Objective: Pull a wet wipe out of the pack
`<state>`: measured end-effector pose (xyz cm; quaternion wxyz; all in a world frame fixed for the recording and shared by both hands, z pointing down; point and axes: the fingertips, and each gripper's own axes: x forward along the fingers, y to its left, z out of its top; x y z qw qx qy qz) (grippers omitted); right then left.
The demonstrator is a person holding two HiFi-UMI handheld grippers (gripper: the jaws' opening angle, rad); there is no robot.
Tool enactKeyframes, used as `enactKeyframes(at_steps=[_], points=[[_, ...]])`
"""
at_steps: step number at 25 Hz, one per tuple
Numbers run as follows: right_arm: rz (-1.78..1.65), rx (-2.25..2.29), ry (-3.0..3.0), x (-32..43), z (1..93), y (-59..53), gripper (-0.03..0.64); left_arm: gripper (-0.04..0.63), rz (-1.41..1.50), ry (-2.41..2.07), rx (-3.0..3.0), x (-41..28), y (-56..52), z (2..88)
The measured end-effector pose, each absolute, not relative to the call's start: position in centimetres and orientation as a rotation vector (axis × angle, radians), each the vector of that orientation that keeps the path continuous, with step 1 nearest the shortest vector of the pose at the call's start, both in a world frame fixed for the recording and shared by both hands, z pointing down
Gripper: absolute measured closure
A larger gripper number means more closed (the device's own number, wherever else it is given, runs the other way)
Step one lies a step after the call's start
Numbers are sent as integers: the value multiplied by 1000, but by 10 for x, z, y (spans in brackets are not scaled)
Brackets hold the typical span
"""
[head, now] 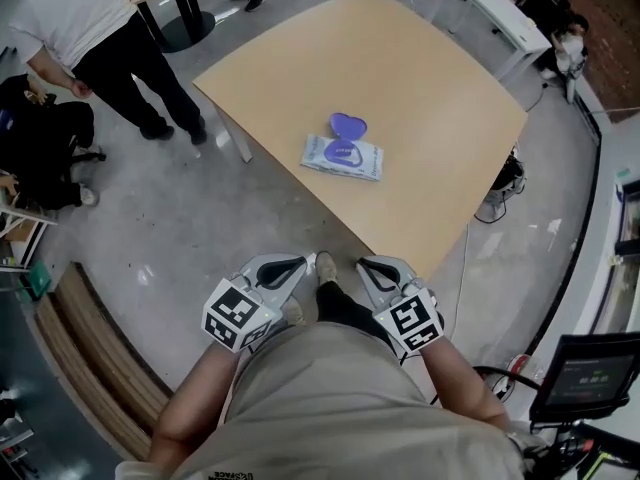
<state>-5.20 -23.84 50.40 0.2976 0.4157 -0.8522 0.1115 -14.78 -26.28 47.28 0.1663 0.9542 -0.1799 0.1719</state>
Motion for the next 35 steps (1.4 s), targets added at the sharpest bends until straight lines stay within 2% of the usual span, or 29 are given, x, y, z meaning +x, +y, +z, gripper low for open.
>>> enactKeyframes(at_steps=[19,35], points=[[256,996,-2272,35,569,-413,604,591,646,-617,2628,-69,-408,530],[265,909,-2196,66,648,-499,598,591,825,-758,2441,-57,-494,624]])
